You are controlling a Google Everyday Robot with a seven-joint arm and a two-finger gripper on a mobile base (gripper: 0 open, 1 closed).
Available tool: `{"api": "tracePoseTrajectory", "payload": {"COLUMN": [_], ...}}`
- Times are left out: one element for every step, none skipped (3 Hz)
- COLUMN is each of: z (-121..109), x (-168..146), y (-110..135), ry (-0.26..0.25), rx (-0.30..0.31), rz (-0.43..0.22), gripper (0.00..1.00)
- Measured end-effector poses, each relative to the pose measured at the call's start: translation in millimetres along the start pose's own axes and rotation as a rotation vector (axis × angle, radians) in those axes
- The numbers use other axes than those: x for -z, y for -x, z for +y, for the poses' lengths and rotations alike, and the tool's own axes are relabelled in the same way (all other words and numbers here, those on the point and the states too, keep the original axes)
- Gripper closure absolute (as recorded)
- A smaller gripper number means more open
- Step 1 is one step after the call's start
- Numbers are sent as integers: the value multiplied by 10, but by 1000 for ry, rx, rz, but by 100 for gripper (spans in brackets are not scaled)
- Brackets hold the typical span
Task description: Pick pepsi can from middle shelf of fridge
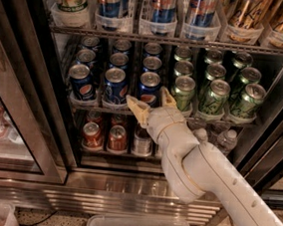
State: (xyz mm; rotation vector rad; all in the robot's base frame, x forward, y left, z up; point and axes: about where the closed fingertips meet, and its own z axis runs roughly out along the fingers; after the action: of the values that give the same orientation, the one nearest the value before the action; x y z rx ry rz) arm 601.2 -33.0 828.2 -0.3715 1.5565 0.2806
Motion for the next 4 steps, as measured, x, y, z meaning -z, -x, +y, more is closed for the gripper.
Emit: {"api": "tracePoseTrajectory", "payload": {"z": [1,-74,-92,-91], "x": [-104,-304,-394,-395], "y": [-32,5,-16,-15], "ry": [3,-15,-20,-20], "rx": [2,0,-3,-3], "rz": [8,1,8,8], "gripper": [27,26,27,47]}}
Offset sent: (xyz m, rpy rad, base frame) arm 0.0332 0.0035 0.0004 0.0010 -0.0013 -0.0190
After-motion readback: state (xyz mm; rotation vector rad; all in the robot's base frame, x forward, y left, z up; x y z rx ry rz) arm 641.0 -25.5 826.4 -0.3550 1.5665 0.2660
